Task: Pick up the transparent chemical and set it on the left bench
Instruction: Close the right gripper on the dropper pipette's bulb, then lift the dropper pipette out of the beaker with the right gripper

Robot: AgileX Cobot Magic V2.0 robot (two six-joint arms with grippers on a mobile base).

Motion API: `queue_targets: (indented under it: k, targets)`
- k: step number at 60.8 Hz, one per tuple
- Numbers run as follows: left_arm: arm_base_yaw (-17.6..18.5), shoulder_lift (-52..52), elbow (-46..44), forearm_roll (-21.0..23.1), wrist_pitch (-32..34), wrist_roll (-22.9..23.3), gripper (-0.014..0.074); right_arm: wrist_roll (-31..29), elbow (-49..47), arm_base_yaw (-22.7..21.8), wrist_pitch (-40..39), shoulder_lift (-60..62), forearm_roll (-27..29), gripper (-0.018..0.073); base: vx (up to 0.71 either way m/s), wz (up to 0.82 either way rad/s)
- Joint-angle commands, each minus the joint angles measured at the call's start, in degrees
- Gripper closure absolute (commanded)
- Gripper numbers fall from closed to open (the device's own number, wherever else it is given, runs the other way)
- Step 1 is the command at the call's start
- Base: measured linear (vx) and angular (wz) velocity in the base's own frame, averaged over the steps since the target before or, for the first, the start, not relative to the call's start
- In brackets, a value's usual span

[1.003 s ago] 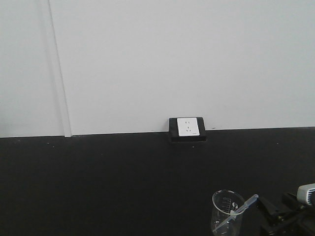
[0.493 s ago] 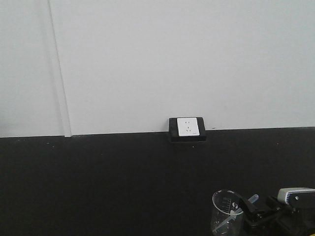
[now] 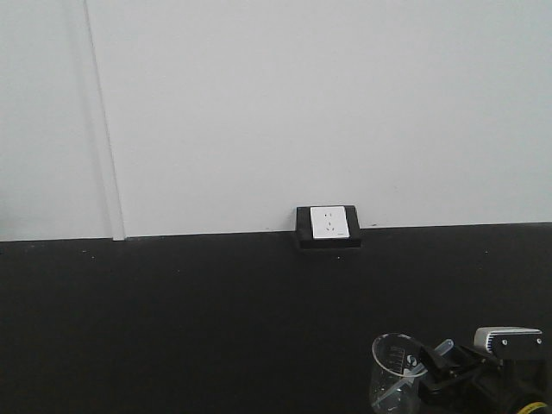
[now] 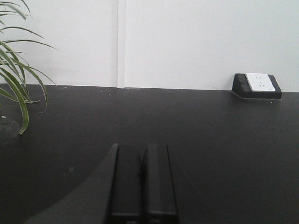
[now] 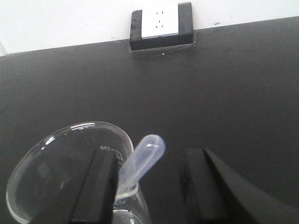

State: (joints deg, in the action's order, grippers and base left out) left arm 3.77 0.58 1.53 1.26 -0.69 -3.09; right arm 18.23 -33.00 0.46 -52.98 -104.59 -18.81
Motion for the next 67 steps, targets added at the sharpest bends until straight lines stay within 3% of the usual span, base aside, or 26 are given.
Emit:
queue_targets:
  k: [1, 11, 20, 36, 49, 67]
  targets:
    - [0.1, 1.1, 0.9, 0.0, 4.5, 0.4, 0.06, -0.2, -1.3, 0.0, -5.7, 2.2, 0.5, 0.0277, 0.0, 0.0]
    - [0.1, 1.1, 0.9, 0.0, 4.5, 0.4, 0.06, -0.2, -1.3, 0.0, -8.4, 2.3, 0.2, 0.0426, 0.0, 0.0]
    - [0.1, 1.1, 0.9, 0.0, 4.5, 0.4, 0.06, -0.2, -1.2, 0.0, -7.4, 5.3, -3.7, 0.0567, 0.0, 0.0]
    - [0.1, 1.1, 0.9, 0.0, 4.5, 0.4, 0.06, -0.2, 4.7, 0.0, -6.1, 18.6, -5.5, 0.0566, 0.0, 0.0]
    - [0.1, 1.1, 0.9, 0.0, 4.5, 0.4, 0.06, -0.2, 16.6, 0.0, -4.3, 37.4, -7.2, 0.0566, 0.0, 0.0]
    - [0.1, 1.1, 0.9, 0.0, 4.5, 0.4, 0.06, 1.3, 27.1, 0.0, 3.7, 56.2, -7.7, 0.0566, 0.0, 0.0]
